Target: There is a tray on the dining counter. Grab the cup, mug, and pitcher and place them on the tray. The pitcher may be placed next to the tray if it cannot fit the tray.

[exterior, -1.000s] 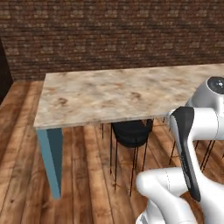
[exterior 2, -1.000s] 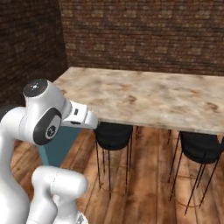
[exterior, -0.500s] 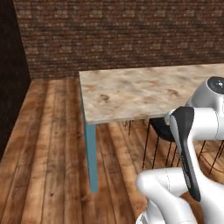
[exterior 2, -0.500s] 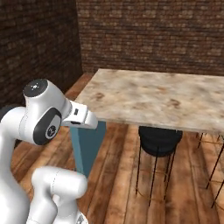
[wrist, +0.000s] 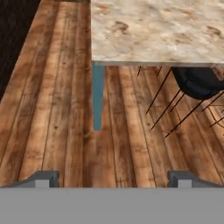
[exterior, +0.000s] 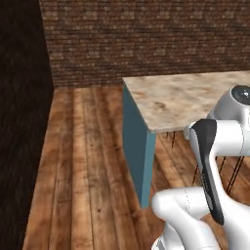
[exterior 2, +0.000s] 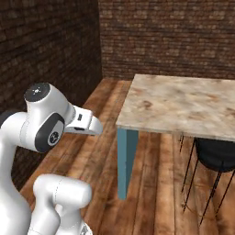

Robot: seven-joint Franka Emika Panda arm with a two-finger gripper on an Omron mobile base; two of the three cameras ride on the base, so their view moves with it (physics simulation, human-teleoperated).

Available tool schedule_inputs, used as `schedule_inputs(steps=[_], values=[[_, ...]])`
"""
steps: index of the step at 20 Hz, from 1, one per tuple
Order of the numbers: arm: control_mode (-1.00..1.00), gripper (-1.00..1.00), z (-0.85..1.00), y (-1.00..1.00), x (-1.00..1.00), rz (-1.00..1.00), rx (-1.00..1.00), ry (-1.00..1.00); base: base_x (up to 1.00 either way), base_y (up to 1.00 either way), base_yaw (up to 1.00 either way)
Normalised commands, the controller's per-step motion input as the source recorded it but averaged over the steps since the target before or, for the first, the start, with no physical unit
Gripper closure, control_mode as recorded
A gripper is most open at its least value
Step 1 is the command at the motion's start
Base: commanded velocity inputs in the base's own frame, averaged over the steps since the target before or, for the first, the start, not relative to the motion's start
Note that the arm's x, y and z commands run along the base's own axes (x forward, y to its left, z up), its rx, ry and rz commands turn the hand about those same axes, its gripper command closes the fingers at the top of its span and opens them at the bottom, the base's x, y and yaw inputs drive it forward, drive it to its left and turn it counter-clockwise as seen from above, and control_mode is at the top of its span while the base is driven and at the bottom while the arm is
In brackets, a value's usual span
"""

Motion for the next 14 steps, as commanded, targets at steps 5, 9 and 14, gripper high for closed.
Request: schedule_inputs(steps=[5,9,14], values=[[1.0,-1.0,0.0,0.0,0.0,0.0,0.0,0.0,-0.06,1.0,0.0],[1.0,-1.0,0.0,0.0,0.0,0.0,0.0,0.0,0.22,1.0,0.0],[1.0,-1.0,0.0,0.0,0.0,0.0,0.0,0.0,0.95,1.0,0.0]])
